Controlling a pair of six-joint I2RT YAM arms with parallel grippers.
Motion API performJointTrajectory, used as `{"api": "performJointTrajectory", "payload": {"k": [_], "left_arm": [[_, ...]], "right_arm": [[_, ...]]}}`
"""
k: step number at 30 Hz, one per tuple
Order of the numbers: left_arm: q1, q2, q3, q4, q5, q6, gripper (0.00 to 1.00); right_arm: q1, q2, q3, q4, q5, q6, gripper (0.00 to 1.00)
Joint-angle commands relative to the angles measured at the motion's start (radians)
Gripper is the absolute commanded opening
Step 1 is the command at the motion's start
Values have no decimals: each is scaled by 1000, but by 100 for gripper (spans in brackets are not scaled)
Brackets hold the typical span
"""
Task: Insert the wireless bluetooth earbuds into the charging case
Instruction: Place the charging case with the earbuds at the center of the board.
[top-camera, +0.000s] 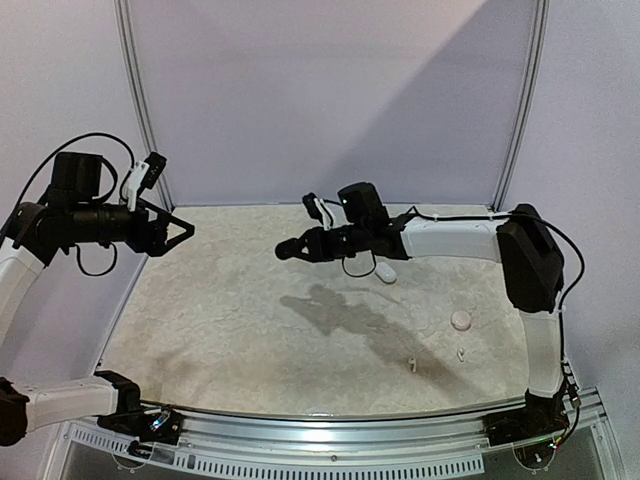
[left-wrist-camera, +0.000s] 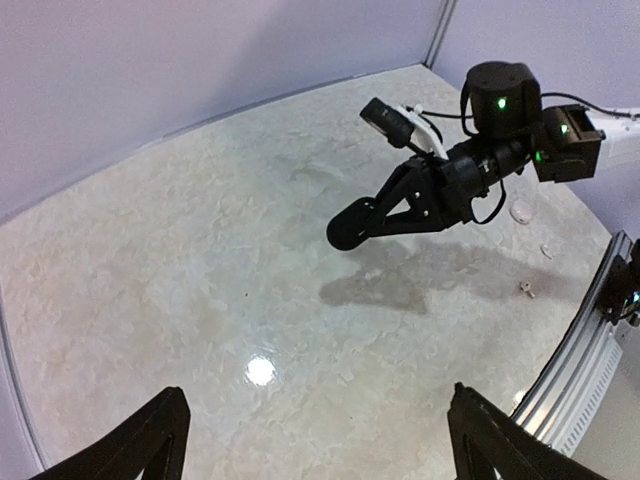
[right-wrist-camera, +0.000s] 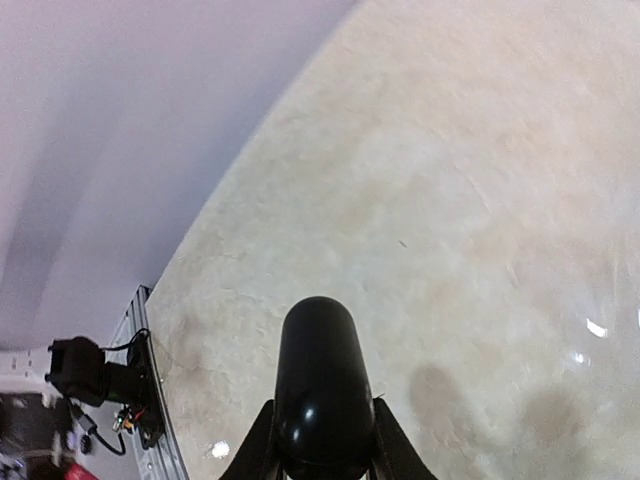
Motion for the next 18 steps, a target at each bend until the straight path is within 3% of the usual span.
{"api": "performJointTrajectory", "payload": {"k": [1, 10, 15, 18], "left_arm": [[48, -30, -87, 42, 6, -134, 92], [73, -70, -114, 48, 18, -143, 92], [80, -88, -119, 48, 13, -141, 92], [80, -95, -121, 51, 14, -142, 92]], "right_arm": [[2, 125, 26, -119, -6, 330, 0], [-2, 230, -16, -86, -57, 514, 2], [-9, 235, -28, -129, -42, 521, 29], [-19, 224, -29, -170, -22, 501, 40]]}}
